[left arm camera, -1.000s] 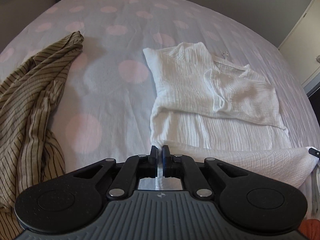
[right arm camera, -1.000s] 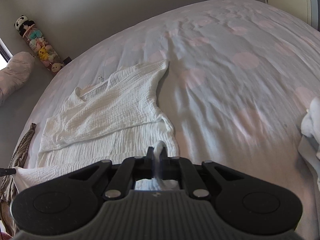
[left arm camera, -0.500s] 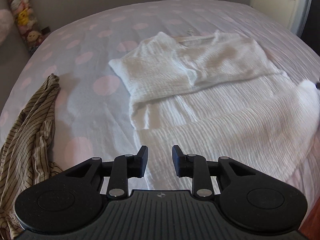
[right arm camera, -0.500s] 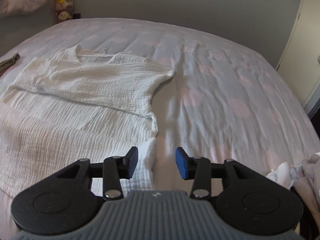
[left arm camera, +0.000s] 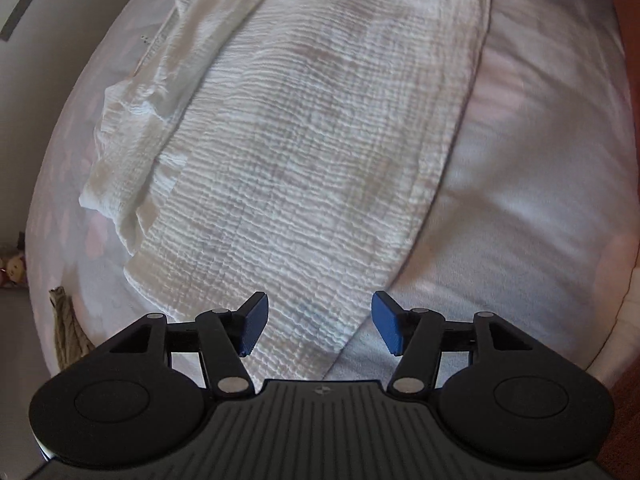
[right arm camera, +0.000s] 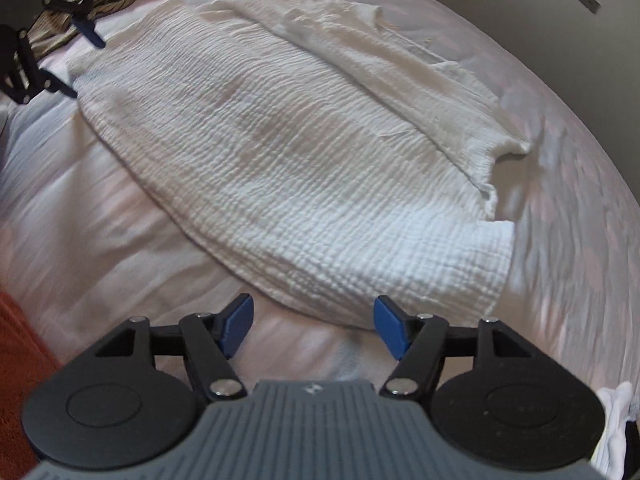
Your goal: Fold clothes
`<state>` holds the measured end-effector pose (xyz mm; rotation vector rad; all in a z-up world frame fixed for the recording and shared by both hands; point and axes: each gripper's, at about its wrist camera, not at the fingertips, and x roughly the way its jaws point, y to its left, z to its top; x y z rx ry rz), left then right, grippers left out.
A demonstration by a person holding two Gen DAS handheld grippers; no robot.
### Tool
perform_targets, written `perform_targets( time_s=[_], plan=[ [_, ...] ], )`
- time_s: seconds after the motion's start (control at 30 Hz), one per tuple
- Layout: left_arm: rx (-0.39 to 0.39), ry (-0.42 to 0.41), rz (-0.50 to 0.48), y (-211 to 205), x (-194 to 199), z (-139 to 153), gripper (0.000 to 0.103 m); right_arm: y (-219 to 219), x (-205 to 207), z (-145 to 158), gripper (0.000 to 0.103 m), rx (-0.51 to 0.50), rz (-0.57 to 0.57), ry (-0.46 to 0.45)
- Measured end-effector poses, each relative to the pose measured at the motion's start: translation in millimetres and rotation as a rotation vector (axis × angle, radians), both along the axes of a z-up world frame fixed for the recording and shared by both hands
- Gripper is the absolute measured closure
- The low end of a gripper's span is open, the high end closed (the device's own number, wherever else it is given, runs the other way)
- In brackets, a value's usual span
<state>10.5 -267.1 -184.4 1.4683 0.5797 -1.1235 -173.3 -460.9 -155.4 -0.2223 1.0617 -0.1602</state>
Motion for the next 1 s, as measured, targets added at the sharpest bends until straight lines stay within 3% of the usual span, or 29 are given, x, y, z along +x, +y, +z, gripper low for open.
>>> perform_targets(
  time_s=[0.17, 0.23, 0.37, 0.57, 0.77, 0.8, 0.83, 1.0],
  plan=[
    [-0.004, -0.057, -0.002, 6, -11, -15, 0.045, 26, 7, -26, 0.031, -0.188, 0.123, 0.103],
    [-0.013, -0.074, 0.009, 7, -9, -17, 0.039, 32, 8, -32, 0.031, -0.236, 0.154, 0.117],
    [-0.043, -0.094, 0.07, 7, 1, -21, 0.038, 40, 10, -39, 0.032, -0.323, 0.184, 0.131],
    [-0.043, -0.164, 0.069, 13, 0, -27, 0.039, 39, 12, -43, 0.032, -0.441, 0.205, 0.156],
    [-0.034, -0.143, 0.096, 14, 4, -27, 0.078, 41, 15, -46, 0.035, -0.485, 0.223, 0.172],
    [-0.029, -0.156, 0.107, 14, 5, -28, 0.093, 42, 15, -47, 0.039, -0.486, 0.227, 0.173],
    [-0.023, -0.169, 0.118, 14, 7, -29, 0.098, 44, 14, -46, 0.042, -0.488, 0.234, 0.174],
    [-0.067, -0.177, 0.145, 16, 9, -21, 0.1, 49, 12, -47, 0.045, -0.497, 0.254, 0.178]
  ],
)
